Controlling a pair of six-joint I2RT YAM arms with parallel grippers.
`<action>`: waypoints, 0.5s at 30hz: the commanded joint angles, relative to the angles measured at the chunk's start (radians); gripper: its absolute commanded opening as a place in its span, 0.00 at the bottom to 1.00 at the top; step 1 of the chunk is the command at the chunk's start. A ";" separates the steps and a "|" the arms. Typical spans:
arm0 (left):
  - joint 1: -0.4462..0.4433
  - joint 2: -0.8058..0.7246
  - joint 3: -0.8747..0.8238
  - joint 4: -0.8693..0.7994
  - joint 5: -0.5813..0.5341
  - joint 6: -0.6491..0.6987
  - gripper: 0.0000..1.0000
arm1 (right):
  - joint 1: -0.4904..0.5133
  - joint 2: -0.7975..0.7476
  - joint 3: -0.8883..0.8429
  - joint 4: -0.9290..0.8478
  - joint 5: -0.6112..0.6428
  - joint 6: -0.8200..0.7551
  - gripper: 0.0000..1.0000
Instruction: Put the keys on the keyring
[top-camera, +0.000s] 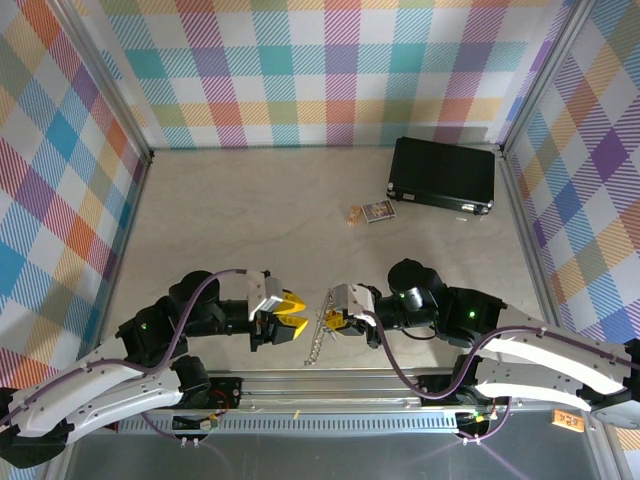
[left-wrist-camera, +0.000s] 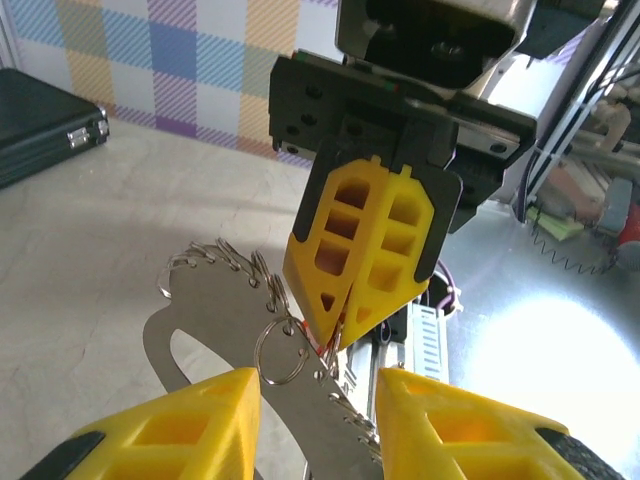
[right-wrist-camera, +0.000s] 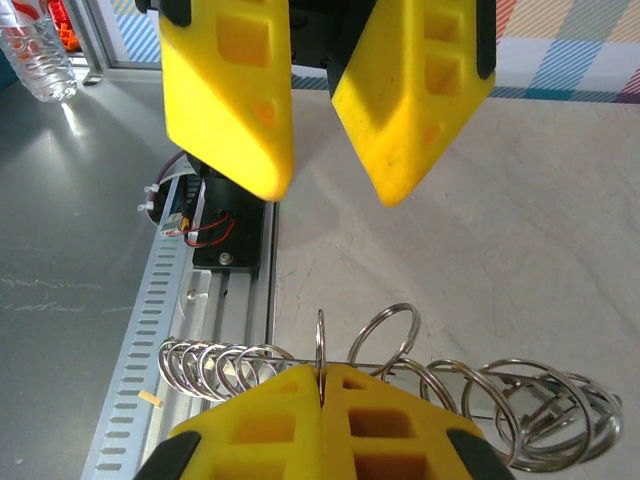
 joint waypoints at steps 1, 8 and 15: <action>-0.016 0.022 0.044 -0.046 0.008 0.044 0.36 | -0.009 -0.005 0.036 0.040 -0.042 -0.018 0.00; -0.026 0.075 0.057 -0.034 0.016 0.080 0.37 | -0.015 -0.009 0.021 0.051 -0.063 -0.017 0.00; -0.034 0.123 0.078 -0.016 0.047 0.121 0.37 | -0.019 -0.007 0.035 0.026 -0.070 -0.018 0.00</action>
